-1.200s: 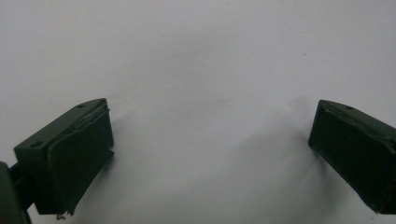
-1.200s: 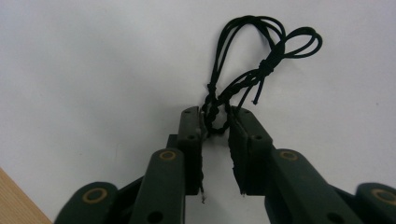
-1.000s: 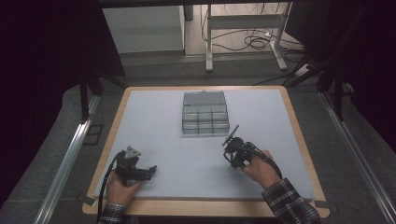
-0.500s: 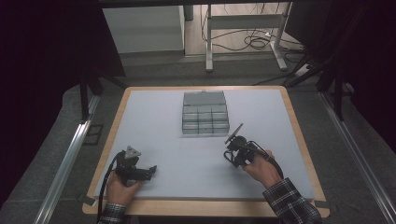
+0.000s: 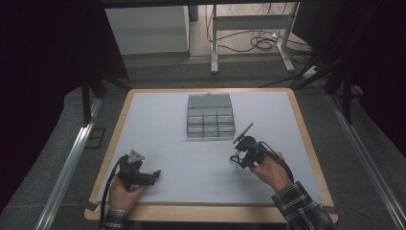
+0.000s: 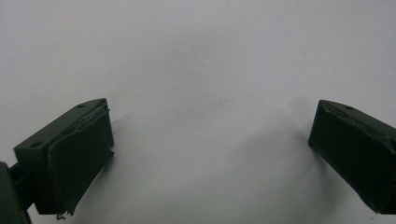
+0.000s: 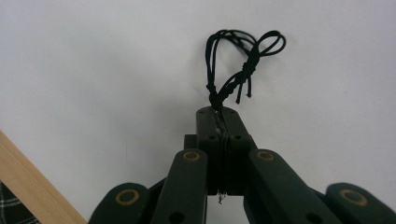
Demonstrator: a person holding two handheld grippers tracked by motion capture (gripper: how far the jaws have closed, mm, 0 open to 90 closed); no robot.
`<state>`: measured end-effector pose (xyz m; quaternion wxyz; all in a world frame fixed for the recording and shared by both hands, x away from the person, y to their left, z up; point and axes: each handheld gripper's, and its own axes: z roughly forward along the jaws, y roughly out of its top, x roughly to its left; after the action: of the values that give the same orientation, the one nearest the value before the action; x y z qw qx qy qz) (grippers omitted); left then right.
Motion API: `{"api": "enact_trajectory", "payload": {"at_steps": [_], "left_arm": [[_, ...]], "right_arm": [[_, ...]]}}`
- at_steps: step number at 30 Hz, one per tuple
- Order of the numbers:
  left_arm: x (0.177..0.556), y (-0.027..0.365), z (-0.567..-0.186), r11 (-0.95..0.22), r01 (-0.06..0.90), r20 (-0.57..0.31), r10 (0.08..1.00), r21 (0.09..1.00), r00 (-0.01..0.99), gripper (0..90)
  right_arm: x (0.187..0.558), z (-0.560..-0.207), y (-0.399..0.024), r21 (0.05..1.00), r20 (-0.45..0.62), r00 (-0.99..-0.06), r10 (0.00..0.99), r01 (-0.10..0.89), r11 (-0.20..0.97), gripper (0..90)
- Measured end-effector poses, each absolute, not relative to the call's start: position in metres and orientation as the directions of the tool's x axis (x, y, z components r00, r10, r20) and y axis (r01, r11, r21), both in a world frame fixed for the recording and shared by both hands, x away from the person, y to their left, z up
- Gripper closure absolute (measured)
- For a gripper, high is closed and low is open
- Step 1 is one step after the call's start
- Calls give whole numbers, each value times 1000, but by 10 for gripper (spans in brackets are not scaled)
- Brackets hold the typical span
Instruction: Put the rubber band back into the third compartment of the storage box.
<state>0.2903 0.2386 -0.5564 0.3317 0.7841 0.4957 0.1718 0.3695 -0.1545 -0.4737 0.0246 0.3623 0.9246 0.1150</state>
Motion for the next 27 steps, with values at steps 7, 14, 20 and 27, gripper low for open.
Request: {"api": "enact_trajectory", "payload": {"at_steps": [7,14,20,27], "left_arm": [[290,239,-556,-288,663,-60,891,691,449,0],[290,239,-556,-292,664,-58,891,689,451,0],[290,239,-556,-293,663,-57,890,689,452,0],[290,239,-556,-290,662,-58,891,691,451,0]], "right_arm": [[372,-461,-157,248,51,-717,695,684,686,876],[376,-448,-160,270,62,-703,708,695,666,876],[380,-435,-162,285,73,-685,725,711,643,875],[385,-424,-162,295,80,-679,729,715,634,875]]}}
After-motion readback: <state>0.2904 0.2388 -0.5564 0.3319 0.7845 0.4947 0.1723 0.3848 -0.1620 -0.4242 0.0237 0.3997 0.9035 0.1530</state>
